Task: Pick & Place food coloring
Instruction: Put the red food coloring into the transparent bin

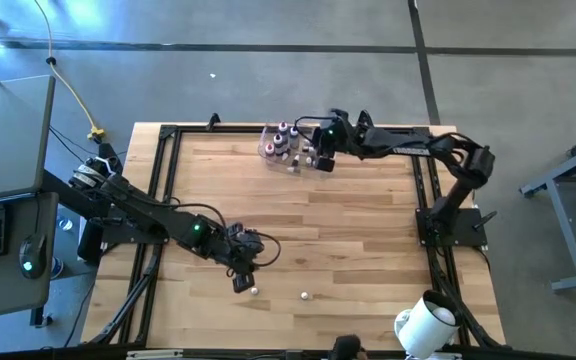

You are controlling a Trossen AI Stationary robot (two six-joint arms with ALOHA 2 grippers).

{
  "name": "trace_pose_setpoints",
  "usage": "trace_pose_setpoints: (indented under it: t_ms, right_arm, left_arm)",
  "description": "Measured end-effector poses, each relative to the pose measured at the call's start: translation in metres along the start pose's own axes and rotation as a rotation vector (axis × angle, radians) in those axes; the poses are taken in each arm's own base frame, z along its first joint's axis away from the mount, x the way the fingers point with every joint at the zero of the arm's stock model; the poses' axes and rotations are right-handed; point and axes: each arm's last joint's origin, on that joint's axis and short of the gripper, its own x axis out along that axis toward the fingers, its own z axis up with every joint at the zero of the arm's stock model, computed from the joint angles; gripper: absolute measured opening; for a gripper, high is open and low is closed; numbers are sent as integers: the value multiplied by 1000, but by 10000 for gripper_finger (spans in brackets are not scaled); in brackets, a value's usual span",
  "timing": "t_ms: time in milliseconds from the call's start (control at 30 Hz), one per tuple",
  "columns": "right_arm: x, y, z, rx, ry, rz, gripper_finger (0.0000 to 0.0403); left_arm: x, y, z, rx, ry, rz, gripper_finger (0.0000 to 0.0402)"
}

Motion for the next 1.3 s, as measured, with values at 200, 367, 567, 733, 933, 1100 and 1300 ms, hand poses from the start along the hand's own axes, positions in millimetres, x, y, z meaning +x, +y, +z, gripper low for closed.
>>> trace_pose_setpoints:
  t_ms: [200, 367, 567, 733, 933, 1100, 1300]
  right_arm:
    - [-56, 17, 31, -71, -154, 12, 154]
    - [-105, 27, 42, -16, -260, 95, 154]
    - [-136, 39, 42, 79, -295, 281, 154]
    - [-139, 51, 40, 86, -276, 409, 154]
    - [-141, 63, 40, 55, -264, 476, 154]
    - [-143, 69, 42, 41, -272, 489, 154]
    - [-146, 74, 43, 27, -278, 504, 154]
  left_arm:
    - [0, -10, -3, 9, -1, -59, 161]
    - [10, -28, -16, 56, 8, -101, 161]
    - [35, -45, -40, 129, 67, -82, 161]
    - [61, -47, -53, 148, 103, -29, 161]
    - [84, -49, -60, 139, 131, -28, 161]
    - [93, -48, -65, 145, 158, -10, 161]
    - [93, -46, -65, 166, 148, 18, 161]
